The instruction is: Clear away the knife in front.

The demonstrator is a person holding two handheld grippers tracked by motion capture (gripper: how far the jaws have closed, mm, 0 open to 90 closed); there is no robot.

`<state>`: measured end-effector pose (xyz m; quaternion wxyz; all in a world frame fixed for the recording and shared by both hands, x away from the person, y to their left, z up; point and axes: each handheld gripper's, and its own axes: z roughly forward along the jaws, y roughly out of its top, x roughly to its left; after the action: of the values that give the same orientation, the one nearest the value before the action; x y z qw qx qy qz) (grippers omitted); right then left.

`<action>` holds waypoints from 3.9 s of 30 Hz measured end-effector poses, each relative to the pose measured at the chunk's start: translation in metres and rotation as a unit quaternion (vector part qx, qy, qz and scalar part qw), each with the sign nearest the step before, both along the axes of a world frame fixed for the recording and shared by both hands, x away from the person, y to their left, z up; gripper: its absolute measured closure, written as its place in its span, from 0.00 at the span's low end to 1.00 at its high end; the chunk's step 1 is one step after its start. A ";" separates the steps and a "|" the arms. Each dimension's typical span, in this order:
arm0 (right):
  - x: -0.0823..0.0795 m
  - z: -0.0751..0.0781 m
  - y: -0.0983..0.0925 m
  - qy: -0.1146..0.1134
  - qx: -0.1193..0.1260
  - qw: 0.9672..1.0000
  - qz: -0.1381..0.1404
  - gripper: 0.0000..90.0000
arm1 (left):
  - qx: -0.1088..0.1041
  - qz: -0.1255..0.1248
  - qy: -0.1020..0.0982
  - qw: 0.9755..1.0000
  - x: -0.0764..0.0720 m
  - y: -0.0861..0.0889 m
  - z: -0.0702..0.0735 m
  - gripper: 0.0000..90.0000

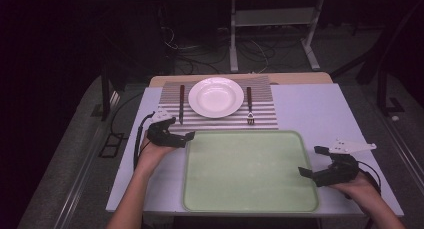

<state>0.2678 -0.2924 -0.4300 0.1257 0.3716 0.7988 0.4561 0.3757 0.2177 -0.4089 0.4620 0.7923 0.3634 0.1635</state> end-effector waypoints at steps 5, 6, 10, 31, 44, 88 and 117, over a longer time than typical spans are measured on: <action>0.000 -0.001 0.000 0.002 -0.001 1.000 0.001 0.00 | 0.004 0.003 -0.003 1.000 0.005 -0.001 0.000 0.03; 0.001 0.000 0.000 0.001 0.000 1.000 0.001 0.00 | 0.003 0.004 -0.004 1.000 0.006 -0.001 -0.001 0.03; 0.001 0.000 0.000 0.001 0.000 1.000 0.000 0.00 | 0.006 0.008 -0.004 1.000 0.009 -0.001 -0.001 0.04; 0.001 -0.001 -0.001 0.004 0.000 1.000 -0.003 0.00 | 0.005 0.035 -0.002 0.999 0.028 0.005 -0.002 0.14; 0.001 -0.001 0.000 0.005 -0.001 1.000 -0.003 0.00 | 0.005 0.042 -0.004 0.999 0.041 0.006 -0.001 0.22; 0.002 -0.003 -0.001 0.009 -0.003 1.000 -0.008 0.00 | 0.046 0.089 0.049 0.994 0.109 0.005 -0.029 1.00; 0.002 -0.003 -0.003 0.008 0.001 1.000 -0.012 0.00 | 0.065 0.100 0.078 0.990 0.113 0.003 -0.042 1.00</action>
<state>0.2702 -0.2953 -0.4331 0.1241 0.3854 0.7947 0.4522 0.4891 0.2209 -0.4513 0.3615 0.7907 0.4638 0.1700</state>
